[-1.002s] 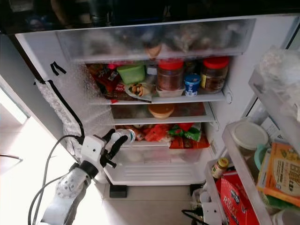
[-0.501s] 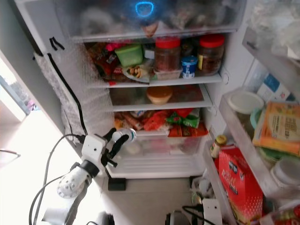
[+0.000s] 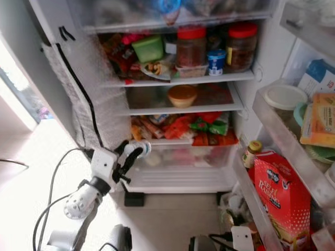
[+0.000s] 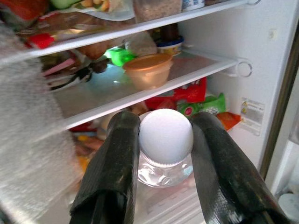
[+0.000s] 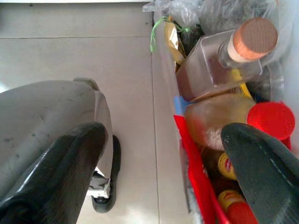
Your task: Restocking fridge
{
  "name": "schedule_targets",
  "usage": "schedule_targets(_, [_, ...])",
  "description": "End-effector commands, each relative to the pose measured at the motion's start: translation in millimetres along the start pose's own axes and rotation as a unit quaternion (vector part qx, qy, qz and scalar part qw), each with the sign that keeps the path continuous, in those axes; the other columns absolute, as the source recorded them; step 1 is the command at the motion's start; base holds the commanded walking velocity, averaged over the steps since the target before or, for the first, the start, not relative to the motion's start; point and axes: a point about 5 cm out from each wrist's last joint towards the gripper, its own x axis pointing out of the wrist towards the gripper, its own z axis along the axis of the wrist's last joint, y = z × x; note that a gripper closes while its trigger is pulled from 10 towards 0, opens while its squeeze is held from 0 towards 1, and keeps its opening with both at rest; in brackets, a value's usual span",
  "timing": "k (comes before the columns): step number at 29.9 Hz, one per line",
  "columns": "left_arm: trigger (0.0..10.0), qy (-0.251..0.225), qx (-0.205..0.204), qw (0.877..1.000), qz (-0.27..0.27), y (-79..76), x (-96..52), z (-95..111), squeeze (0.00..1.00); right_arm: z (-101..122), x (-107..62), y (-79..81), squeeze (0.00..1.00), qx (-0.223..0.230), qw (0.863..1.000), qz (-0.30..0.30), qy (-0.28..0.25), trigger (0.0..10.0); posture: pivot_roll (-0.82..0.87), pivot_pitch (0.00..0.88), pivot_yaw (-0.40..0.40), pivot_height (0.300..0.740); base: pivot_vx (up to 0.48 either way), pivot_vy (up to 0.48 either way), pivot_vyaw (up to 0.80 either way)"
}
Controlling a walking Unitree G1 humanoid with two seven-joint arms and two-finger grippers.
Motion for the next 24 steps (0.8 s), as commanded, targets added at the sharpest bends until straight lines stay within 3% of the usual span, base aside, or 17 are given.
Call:
schedule_targets(1, [10.0,-0.009,0.016,1.0,0.008,3.9,0.6,4.1,0.0,-5.6,-0.6,8.5,0.0,0.001,1.0,0.015,0.011,10.0,-0.07,0.045,0.067,0.64,0.0,0.0,0.0])
schedule_targets(19, [10.0,-0.01,0.032,0.999,0.022,6.5,3.1,2.8,0.0,-5.2,-0.3,8.5,0.0,-0.001,1.0,0.018,0.014,10.0,-0.07,0.055,0.066,0.64,0.0,0.0,0.0])
schedule_targets(24, [10.0,-0.011,0.032,0.999,0.023,6.7,4.2,3.4,0.0,-3.8,-0.2,8.4,0.0,0.0,1.0,0.019,0.008,10.0,-0.07,0.057,0.064,0.615,0.0,0.0,0.0])
